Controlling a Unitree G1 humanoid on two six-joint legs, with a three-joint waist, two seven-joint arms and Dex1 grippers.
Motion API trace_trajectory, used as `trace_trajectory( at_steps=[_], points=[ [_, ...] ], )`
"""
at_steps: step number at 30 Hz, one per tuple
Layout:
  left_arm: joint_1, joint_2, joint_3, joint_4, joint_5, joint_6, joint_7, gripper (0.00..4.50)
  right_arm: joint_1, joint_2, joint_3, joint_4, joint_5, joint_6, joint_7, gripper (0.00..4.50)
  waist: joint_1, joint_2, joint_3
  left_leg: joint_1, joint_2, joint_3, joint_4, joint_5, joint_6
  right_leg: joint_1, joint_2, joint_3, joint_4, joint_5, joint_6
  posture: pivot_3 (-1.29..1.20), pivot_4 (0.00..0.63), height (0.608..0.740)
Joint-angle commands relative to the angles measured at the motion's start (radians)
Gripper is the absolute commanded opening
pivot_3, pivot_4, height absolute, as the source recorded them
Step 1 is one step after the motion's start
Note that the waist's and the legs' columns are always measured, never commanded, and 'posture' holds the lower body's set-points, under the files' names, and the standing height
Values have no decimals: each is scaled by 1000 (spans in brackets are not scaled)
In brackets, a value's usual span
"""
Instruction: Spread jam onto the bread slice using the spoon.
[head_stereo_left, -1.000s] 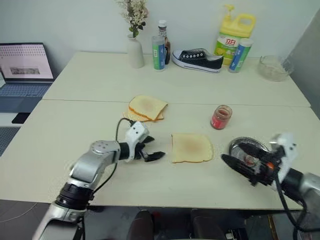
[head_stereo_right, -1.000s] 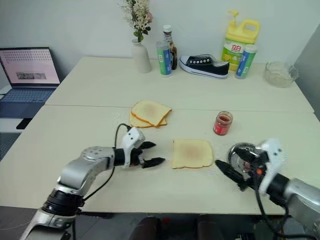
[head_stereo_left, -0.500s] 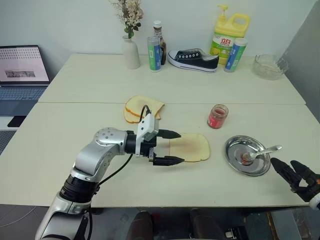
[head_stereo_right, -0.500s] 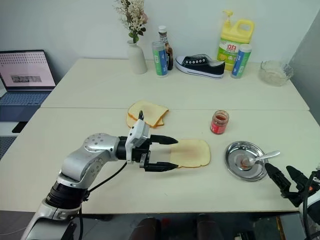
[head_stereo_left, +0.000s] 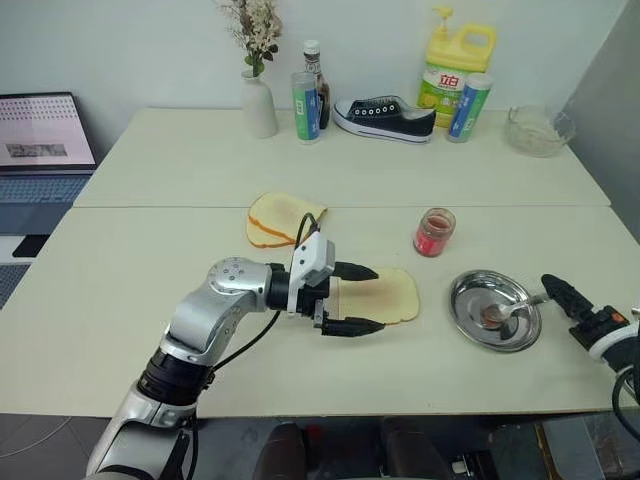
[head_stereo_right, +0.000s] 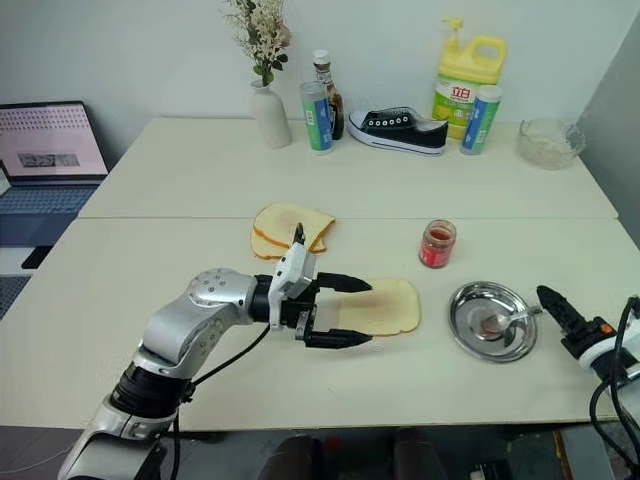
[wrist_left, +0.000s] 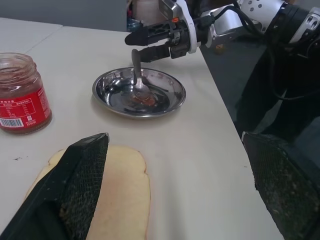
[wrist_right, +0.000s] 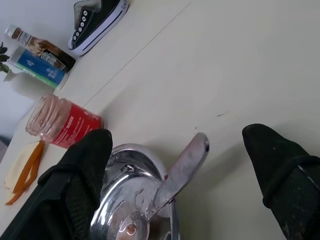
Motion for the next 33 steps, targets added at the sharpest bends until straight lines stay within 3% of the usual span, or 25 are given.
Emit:
trace_trajectory(
  at_steps=[1, 6, 9, 20, 29, 33],
  points=[
    [10, 11, 26, -60, -22, 13, 20, 4474, -31, -5, -5, 10, 13, 22, 17, 4500, 0, 0, 0, 0, 0, 0, 0, 0, 0, 0, 0, 0, 0, 0, 0, 0, 150, 740],
    [17, 15, 30, -71, -24, 18, 40, 4474, -74, 8, -10, 50, 18, 36, 16, 4500, 0, 0, 0, 0, 0, 0, 0, 0, 0, 0, 0, 0, 0, 0, 0, 0, 150, 740],
    [16, 19, 31, -69, -26, 16, 42, 4500, -84, 15, -32, 72, 24, 35, 11, 3923, 0, 0, 0, 0, 0, 0, 0, 0, 0, 0, 0, 0, 0, 0, 0, 0, 150, 740],
    [1, 23, 24, -47, -26, 5, 36, 4500, -4, 52, -98, -16, 101, 64, 1, 84, 0, 0, 0, 0, 0, 0, 0, 0, 0, 0, 0, 0, 0, 0, 0, 0, 150, 740],
    [-29, 5, 40, 2, -23, -22, 36, 4500, -37, 58, -114, -233, 249, 66, -132, 13, -3, 1, 0, 0, 0, 0, 0, 0, 0, 0, 0, 0, 0, -2, 4, 0, 150, 740],
    [-37, 18, 81, 21, -35, -22, 49, 4500, -169, 11, -67, -355, 343, 46, -261, 13, -5, 1, 1, 0, 0, 0, 0, 0, 0, 0, 0, 0, 1, -2, 4, 0, 150, 740]
  ],
)
